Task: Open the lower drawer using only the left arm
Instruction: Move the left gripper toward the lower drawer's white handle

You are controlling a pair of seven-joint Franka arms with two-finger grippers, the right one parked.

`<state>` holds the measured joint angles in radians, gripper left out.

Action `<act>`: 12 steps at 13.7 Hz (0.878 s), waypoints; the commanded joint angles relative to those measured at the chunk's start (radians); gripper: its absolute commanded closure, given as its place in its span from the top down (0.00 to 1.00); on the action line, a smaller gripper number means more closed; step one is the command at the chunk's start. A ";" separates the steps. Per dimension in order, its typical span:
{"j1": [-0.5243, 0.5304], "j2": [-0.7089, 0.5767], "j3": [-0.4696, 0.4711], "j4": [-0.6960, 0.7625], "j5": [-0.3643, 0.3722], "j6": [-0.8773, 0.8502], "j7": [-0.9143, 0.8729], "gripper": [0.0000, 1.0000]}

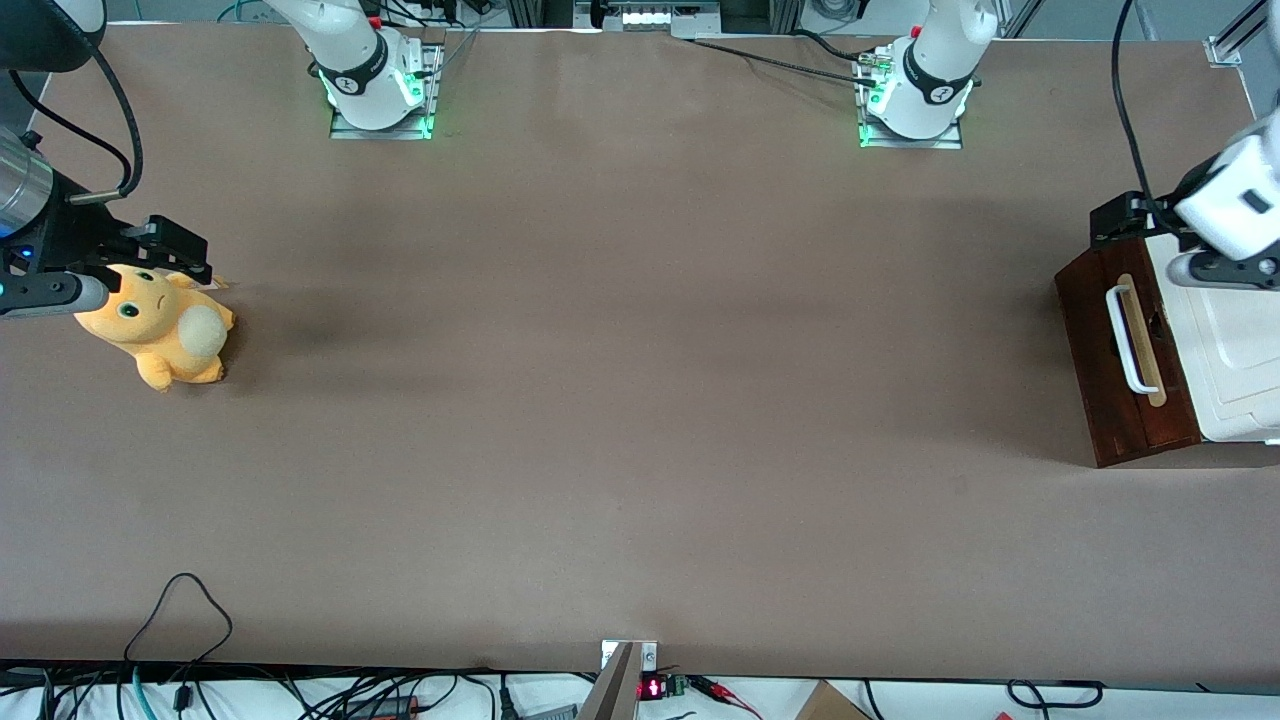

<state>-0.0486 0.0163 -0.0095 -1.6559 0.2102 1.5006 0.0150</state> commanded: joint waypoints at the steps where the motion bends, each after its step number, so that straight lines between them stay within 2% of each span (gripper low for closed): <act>1: 0.007 0.043 -0.139 0.018 0.202 -0.048 -0.177 0.99; 5: 0.009 0.117 -0.223 -0.099 0.499 -0.063 -0.402 0.99; 9: 0.045 0.235 -0.312 -0.258 0.746 -0.066 -0.660 0.99; 12: 0.058 0.304 -0.331 -0.390 0.900 -0.072 -0.837 0.98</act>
<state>-0.0129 0.3006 -0.3133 -1.9696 1.0103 1.4391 -0.7395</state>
